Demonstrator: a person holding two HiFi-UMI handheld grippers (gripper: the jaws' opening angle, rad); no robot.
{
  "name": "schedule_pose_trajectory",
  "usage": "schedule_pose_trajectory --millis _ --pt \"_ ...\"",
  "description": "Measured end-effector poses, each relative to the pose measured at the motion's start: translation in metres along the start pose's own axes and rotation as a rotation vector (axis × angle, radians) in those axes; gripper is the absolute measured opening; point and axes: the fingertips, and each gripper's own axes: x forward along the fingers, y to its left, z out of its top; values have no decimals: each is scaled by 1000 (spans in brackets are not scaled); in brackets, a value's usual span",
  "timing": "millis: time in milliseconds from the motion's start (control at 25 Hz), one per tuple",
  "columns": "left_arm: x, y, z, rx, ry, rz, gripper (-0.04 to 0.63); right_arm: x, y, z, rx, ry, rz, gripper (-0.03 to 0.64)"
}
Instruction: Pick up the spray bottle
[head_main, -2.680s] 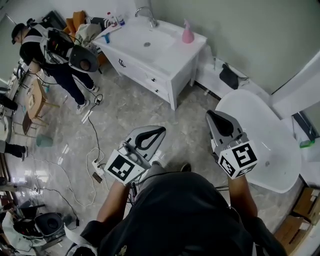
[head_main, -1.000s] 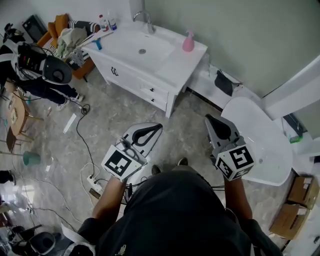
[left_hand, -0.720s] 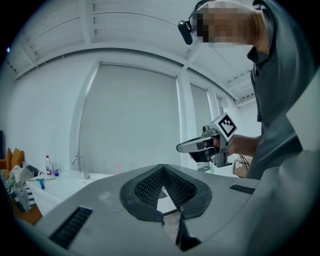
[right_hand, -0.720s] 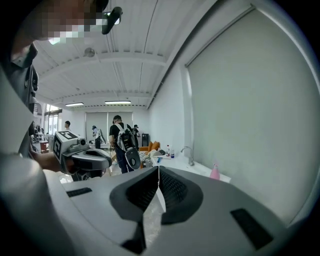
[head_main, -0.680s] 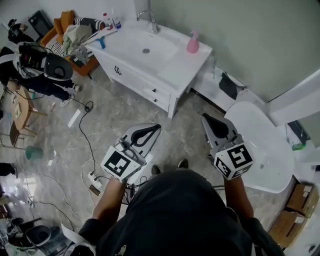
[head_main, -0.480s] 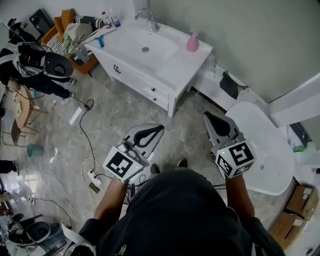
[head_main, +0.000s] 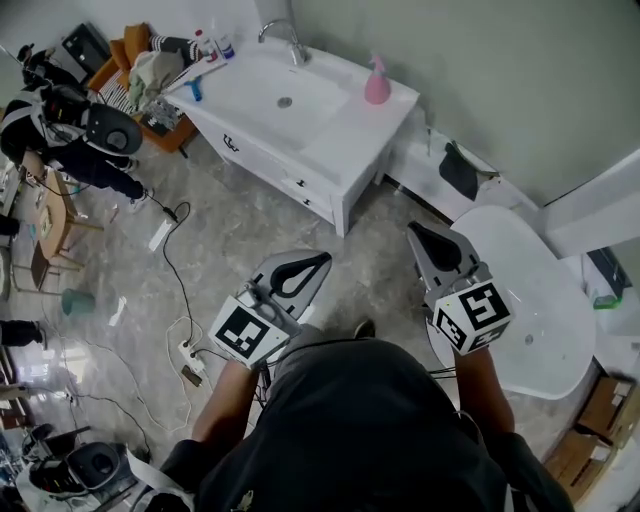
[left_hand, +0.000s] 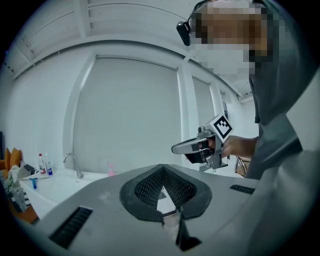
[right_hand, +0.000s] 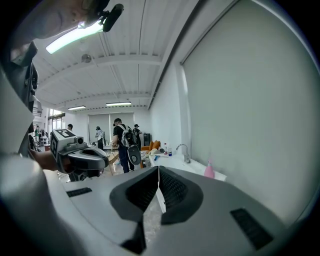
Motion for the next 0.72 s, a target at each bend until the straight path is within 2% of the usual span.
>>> schedule_pose_trajectory --millis 240,720 --pt "3 0 -9 -15 11 -40 3 3 -3 -11 23 20 -35 11" --pt "-6 68 -2 -3 1 -158 4 46 12 12 52 27 -158 11"
